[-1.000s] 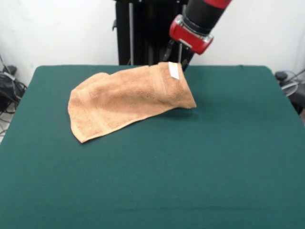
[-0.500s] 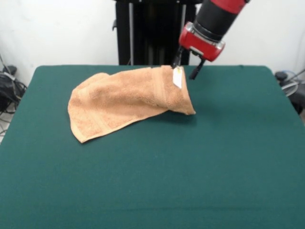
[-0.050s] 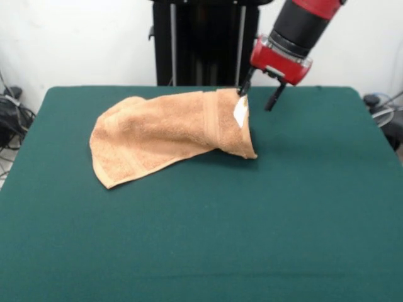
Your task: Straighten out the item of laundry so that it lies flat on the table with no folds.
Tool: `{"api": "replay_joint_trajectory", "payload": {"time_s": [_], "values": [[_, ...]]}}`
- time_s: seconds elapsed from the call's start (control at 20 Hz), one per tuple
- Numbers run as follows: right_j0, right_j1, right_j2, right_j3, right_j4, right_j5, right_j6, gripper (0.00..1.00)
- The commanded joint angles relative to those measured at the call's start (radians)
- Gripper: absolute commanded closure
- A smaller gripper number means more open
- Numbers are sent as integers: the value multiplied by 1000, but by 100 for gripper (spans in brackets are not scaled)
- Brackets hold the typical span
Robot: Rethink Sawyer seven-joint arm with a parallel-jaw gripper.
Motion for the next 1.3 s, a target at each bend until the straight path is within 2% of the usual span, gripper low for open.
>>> {"api": "replay_joint_trajectory", "payload": {"time_s": [0.05, 0.45, 0.8, 1.2, 1.3], "values": [[13, 64, 49, -69, 57, -80, 218, 0], [16, 87, 21, -70, 56, -110, 205, 0], [5, 65, 24, -62, 50, -102, 195, 0], [-117, -18, 108, 21, -15, -157, 155, 0], [-124, -22, 115, 37, -12, -173, 169, 0]]}}
